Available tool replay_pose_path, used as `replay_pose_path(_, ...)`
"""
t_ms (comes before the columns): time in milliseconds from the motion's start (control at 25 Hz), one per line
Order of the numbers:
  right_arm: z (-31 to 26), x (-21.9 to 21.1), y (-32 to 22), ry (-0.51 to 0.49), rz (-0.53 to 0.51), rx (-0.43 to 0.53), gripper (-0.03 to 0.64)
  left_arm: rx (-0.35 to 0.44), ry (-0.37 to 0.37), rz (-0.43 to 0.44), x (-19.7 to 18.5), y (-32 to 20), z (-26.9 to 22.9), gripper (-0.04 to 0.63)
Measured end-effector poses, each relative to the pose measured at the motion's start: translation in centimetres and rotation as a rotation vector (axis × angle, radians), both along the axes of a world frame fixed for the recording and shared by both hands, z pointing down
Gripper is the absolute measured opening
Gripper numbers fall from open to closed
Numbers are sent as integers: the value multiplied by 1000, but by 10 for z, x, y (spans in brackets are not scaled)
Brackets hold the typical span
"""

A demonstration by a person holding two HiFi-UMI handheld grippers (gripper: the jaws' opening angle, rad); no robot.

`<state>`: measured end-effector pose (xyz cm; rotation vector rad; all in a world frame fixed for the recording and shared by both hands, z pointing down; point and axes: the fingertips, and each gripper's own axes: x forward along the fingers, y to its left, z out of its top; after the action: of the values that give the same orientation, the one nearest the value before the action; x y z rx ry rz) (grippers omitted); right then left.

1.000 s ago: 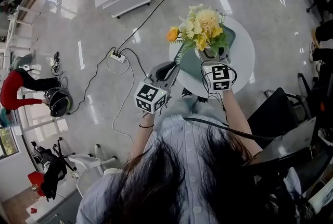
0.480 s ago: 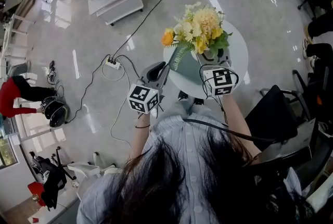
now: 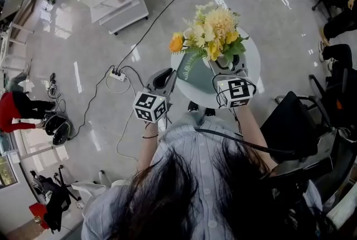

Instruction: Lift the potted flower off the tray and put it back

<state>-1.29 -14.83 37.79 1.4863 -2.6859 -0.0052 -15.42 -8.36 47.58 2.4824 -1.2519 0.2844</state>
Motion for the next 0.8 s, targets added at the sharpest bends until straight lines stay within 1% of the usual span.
replay_pose_path(120, -3, 0, 0, -3, 7, 8, 262, 17, -13, 13, -1, -2, -2, 41)
replay_pose_path(320, -4, 1, 1, -7, 24, 13, 262, 30, 20, -1, -6, -7, -7, 40)
replay_pose_path(480, -2, 5, 3, -7, 39, 17, 262, 35, -8, 32, -1, -5, -4, 40)
replay_pose_path(600, -1, 10, 5, -8, 48, 17, 262, 45, -15, 55, 6, -3, -4, 41)
replay_pose_path(720, 2, 15, 5, -7, 57, 18, 262, 41, -24, 72, 14, -3, -2, 41)
replay_pose_path(800, 4, 17, 4, -6, 61, 18, 262, 36, -44, 86, 17, -2, 1, 41)
